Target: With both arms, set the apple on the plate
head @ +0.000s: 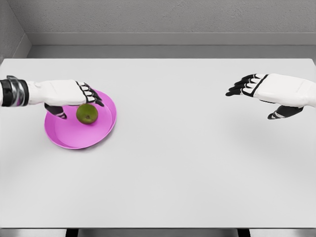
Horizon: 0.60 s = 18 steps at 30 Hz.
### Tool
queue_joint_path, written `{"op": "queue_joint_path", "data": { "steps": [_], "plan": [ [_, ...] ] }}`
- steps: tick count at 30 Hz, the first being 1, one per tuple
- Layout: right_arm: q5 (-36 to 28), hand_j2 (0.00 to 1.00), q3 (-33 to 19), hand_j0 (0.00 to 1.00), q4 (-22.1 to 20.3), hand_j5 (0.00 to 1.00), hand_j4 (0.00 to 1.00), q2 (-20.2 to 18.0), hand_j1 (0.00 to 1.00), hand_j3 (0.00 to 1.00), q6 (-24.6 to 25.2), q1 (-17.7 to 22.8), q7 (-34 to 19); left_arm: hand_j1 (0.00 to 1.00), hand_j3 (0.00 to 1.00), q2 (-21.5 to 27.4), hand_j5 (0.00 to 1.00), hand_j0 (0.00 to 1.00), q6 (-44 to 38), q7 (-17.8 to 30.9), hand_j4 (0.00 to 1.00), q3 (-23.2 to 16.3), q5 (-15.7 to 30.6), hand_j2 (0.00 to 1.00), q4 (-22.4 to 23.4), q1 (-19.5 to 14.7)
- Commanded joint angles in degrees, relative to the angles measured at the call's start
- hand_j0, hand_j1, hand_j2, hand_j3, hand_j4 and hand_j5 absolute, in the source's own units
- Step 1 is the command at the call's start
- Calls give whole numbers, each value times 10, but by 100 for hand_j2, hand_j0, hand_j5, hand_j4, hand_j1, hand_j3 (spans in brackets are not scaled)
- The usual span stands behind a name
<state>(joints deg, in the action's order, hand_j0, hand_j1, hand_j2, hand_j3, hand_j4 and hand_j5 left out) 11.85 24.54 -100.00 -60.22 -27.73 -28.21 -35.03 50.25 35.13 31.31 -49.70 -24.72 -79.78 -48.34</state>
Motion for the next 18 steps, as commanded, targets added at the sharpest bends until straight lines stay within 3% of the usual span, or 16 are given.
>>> {"op": "queue_joint_path", "data": {
  "steps": [1,5,8,12,18],
  "plan": [
    [-2,100,0,100,1,100,100,-1,100,100,1,0,0,100,100,2,100,100,-1,0,100,21,53,100,32,0],
    [-2,100,0,100,0,100,100,-1,100,100,1,0,0,100,100,0,100,100,-1,0,100,39,128,100,116,4],
    [-2,100,0,100,1,100,100,-1,100,100,1,0,0,100,100,-1,100,100,-1,0,100,50,129,100,130,8],
    [-2,100,0,100,1,100,100,-1,100,100,1,0,0,100,100,1,100,100,-1,1,100,79,126,100,137,40],
    [-2,100,0,100,1,100,100,-1,100,100,1,0,0,100,100,3,100,100,-1,0,100,95,129,100,154,46]
  ]
}}
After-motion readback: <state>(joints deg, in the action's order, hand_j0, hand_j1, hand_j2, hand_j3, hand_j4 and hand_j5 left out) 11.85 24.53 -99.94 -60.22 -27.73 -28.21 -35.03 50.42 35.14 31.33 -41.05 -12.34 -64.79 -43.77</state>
